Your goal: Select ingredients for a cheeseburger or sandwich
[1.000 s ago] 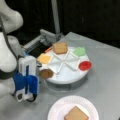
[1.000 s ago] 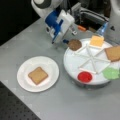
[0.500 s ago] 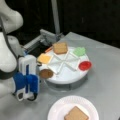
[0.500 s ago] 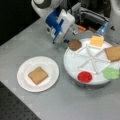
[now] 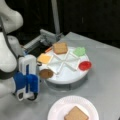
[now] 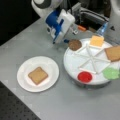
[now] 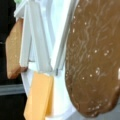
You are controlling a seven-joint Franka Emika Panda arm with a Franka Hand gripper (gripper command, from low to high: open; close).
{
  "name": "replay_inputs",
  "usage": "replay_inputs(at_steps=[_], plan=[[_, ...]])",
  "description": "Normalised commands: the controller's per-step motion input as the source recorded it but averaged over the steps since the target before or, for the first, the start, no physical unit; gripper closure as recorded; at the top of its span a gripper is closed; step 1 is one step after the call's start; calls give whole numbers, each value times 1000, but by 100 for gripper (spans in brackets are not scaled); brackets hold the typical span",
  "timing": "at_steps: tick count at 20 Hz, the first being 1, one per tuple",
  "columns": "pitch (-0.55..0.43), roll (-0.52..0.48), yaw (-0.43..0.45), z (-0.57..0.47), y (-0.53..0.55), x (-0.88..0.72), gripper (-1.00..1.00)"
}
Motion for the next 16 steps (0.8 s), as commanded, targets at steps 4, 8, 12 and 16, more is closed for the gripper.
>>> replay_inputs(at_steps=[4,8,12,16], plan=[[15,254,-2,-151,-91,319,-100],[25,210,-9,-157,-116,296,-100],[6,161,17,-127,-141,281,-100],[2,131,46,-80,-168,268,100]])
